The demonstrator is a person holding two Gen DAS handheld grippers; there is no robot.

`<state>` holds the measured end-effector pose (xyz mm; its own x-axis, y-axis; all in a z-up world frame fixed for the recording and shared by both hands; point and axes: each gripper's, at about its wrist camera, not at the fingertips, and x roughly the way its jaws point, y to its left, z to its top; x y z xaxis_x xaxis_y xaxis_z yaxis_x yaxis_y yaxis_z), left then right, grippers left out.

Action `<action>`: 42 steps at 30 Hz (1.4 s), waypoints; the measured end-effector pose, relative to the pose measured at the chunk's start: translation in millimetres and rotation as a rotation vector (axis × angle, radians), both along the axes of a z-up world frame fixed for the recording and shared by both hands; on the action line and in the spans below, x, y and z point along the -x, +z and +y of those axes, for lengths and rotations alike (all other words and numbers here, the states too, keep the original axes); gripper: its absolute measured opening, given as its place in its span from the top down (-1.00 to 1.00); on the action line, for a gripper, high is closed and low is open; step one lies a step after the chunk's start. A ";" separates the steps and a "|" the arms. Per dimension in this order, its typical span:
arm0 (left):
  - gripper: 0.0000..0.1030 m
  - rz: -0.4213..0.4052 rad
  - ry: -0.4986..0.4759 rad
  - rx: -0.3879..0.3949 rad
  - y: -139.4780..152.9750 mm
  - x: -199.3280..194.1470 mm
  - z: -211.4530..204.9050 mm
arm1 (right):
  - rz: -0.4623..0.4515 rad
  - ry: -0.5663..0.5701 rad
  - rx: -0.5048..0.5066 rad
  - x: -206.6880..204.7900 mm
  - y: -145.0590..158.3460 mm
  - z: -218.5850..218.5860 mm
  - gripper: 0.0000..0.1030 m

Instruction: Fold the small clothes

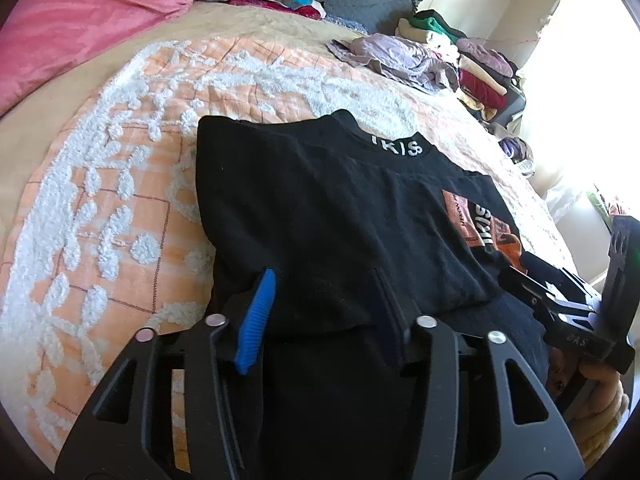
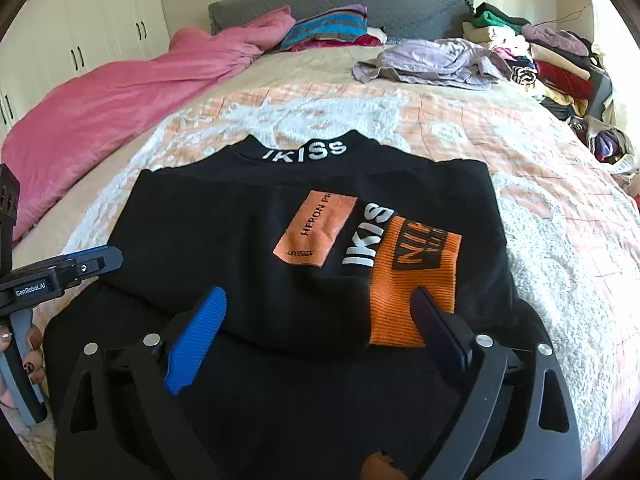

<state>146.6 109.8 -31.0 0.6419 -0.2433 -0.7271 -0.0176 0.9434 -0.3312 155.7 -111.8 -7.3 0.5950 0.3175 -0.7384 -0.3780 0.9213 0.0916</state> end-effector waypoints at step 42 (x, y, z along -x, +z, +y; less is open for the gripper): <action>-0.81 -0.097 0.071 -0.113 41.0 46.8 -3.4 | -0.160 -0.016 -0.030 48.5 46.4 -13.2 -0.91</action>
